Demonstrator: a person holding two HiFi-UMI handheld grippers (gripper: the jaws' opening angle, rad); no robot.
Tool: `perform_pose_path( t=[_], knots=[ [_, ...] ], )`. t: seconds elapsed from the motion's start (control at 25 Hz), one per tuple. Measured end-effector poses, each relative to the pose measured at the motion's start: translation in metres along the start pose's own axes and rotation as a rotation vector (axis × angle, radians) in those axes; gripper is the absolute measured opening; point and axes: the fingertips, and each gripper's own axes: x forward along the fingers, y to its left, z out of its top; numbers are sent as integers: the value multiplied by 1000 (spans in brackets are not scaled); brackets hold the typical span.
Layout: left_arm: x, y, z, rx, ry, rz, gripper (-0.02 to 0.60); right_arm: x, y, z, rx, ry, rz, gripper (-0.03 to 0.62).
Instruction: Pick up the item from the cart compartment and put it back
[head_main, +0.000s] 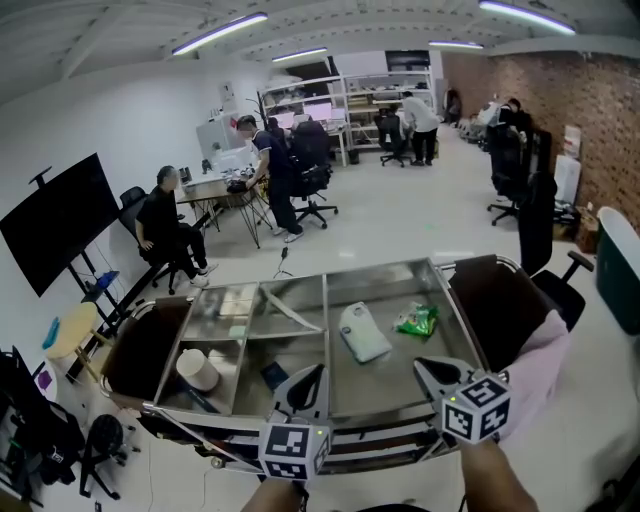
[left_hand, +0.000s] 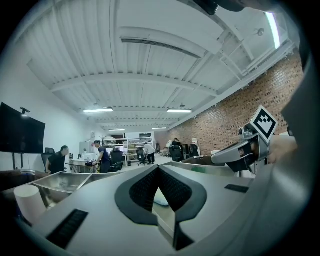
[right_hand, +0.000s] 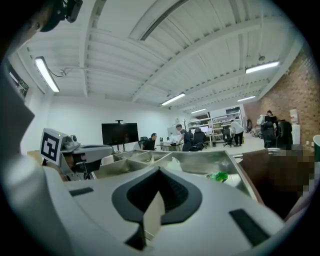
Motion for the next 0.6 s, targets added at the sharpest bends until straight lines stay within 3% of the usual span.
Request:
perform_pose_path(
  t=[0.6],
  knots=[
    [-1,-3,7,23,-9,-4,0,-1,9,0,-11,7,17,12]
  ],
)
